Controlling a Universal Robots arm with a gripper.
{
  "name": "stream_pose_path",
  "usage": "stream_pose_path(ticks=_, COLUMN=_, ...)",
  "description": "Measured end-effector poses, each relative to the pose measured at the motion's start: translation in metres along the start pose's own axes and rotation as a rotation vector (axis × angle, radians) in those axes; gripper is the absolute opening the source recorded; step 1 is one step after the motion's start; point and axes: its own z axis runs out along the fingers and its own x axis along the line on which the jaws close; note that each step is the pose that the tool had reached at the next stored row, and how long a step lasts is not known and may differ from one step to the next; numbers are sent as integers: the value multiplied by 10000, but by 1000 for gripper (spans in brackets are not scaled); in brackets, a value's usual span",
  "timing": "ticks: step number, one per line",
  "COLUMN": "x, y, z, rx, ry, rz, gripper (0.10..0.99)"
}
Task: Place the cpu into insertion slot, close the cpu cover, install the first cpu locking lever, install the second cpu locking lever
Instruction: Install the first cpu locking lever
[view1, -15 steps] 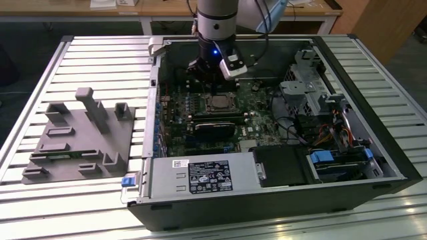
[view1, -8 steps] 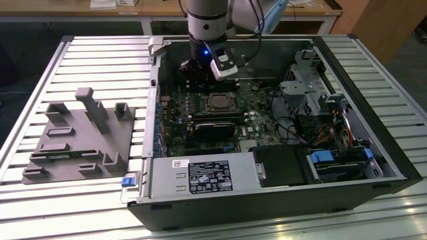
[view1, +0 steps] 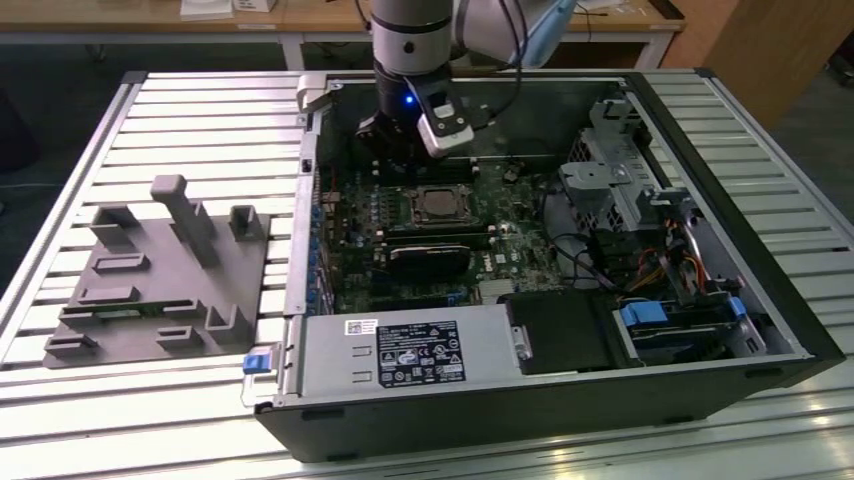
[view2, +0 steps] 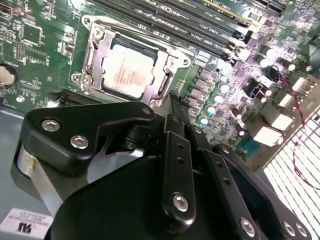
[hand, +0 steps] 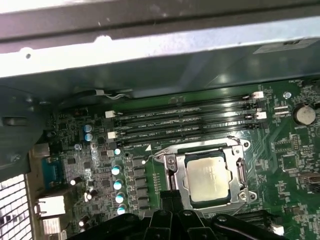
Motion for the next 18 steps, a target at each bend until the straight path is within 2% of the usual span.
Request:
stream_pose_path(ticks=8, x=-4, y=5, z=-163, rx=1, ry=-4, rz=0, gripper=106)
stream_pose_path(ticks=11, x=21, y=1, z=-165, rx=-3, ry=-19, rz=1, gripper=106)
stream_pose_path(ticks=16, x=128, y=-16, z=-167, rx=-9, ry=-28, rz=0, gripper=106)
stream_pose_path(ticks=18, x=156, y=-21, z=-167, rx=-80, ry=-15, rz=2, gripper=106)
